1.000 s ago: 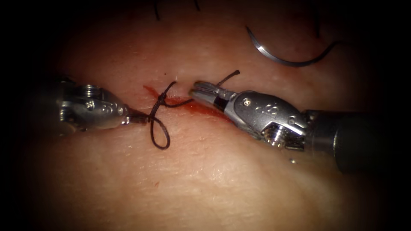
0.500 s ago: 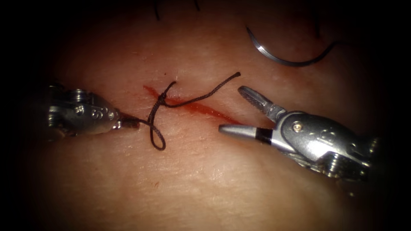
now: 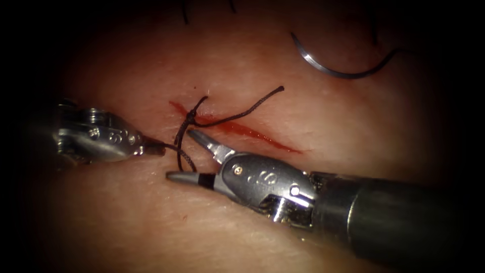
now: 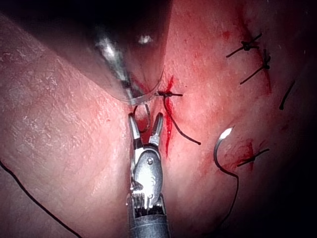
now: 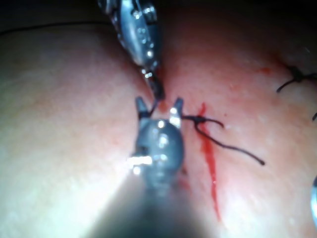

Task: Wound Closure
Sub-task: Wrap the thread around the right gripper counter-clockwise using the left gripper

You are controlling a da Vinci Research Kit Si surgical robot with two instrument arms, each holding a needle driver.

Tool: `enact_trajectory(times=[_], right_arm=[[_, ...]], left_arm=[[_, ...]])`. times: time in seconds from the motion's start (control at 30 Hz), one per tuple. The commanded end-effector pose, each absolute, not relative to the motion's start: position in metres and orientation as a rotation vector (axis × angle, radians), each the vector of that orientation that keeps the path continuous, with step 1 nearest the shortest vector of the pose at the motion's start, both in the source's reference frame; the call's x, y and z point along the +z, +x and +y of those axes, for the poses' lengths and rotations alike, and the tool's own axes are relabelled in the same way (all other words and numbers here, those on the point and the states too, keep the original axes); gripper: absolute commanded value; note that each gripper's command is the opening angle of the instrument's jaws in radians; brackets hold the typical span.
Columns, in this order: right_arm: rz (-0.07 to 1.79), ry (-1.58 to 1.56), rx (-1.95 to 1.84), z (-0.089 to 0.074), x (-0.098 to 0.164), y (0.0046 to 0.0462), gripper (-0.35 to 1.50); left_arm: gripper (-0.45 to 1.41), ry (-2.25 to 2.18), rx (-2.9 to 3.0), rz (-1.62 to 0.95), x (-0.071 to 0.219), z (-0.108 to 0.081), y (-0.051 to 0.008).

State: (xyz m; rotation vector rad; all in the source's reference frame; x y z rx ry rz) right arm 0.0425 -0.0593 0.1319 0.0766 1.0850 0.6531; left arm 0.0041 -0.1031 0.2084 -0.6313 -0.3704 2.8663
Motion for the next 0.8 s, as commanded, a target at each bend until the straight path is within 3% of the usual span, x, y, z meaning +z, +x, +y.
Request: enact_trajectory(times=[0.03,0.13,0.17,0.27,0.43,0.5,0.63,0.8], right_arm=[[1.088,0.08,0.658,-0.0593,0.1328,0.0434,1.08],[1.074,0.096,0.655,-0.0594,0.1327,0.0429,0.17],[1.067,0.108,0.654,-0.0595,0.1327,0.0427,-0.05],[1.05,0.129,0.661,-0.0597,0.1329,0.0423,-0.35],[1.034,0.153,0.656,-0.0598,0.1331,0.0413,-0.35],[1.037,0.156,0.658,-0.0596,0.1328,0.0409,-0.35],[1.042,0.161,0.657,-0.0593,0.1326,0.0406,-0.35],[1.042,0.161,0.656,-0.0592,0.1328,0.0406,-0.35]], left_arm=[[-0.45,-0.631,2.866,-0.374,0.2089,-0.1038,0.0037],[-0.45,-0.631,2.866,-0.374,0.2087,-0.104,0.0038],[-0.45,-0.63,2.866,-0.374,0.2087,-0.104,0.0038],[-0.45,-0.63,2.866,-0.374,0.2086,-0.1041,0.0039],[-0.38,-0.63,2.871,-0.374,0.2085,-0.1041,0.004],[0.48,-0.611,2.821,-0.381,0.2085,-0.1041,0.0042],[1.11,-0.57,2.761,-0.375,0.2081,-0.1044,0.0054],[1.22,-0.544,2.737,-0.353,0.2076,-0.1045,0.0063]])
